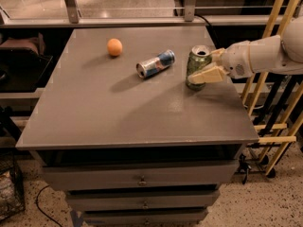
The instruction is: Knock green can over
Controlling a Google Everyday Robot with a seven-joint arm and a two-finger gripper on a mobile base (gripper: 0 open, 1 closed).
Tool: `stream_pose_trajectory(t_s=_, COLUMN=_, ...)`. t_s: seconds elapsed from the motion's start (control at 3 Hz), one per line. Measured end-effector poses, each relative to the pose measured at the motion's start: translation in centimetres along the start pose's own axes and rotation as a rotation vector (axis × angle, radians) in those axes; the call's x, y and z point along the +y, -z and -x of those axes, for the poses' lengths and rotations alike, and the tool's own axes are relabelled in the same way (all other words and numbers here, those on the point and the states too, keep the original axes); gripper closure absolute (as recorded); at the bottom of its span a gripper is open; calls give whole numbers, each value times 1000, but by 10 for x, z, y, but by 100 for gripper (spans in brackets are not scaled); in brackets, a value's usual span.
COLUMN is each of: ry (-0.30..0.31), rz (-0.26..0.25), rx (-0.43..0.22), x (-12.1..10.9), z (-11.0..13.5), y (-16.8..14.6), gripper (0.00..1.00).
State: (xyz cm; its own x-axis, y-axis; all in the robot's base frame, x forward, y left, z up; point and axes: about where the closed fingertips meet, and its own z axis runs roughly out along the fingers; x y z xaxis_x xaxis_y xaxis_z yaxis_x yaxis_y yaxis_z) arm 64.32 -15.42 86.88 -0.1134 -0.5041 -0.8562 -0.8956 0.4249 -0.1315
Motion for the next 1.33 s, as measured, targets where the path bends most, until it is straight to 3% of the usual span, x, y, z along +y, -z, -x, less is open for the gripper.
stream_pose_trajectory(t_s=0.33, ry=8, rz=14, rx=-5, x=1, z=4, y=1, gripper=65)
stream_pose_trajectory(t_s=0.67, ry=100, rz=46, rx=24, x=4, z=17, y=9, gripper=88)
stream_pose_trajectory(t_s=1.0, ry=331, rz=142, rx=111, x=14, z=38, y=20, gripper=100)
stream_pose_trajectory(t_s=1.33, ry=543, rz=256, rx=252, x=41, z=45, y=27, gripper=100)
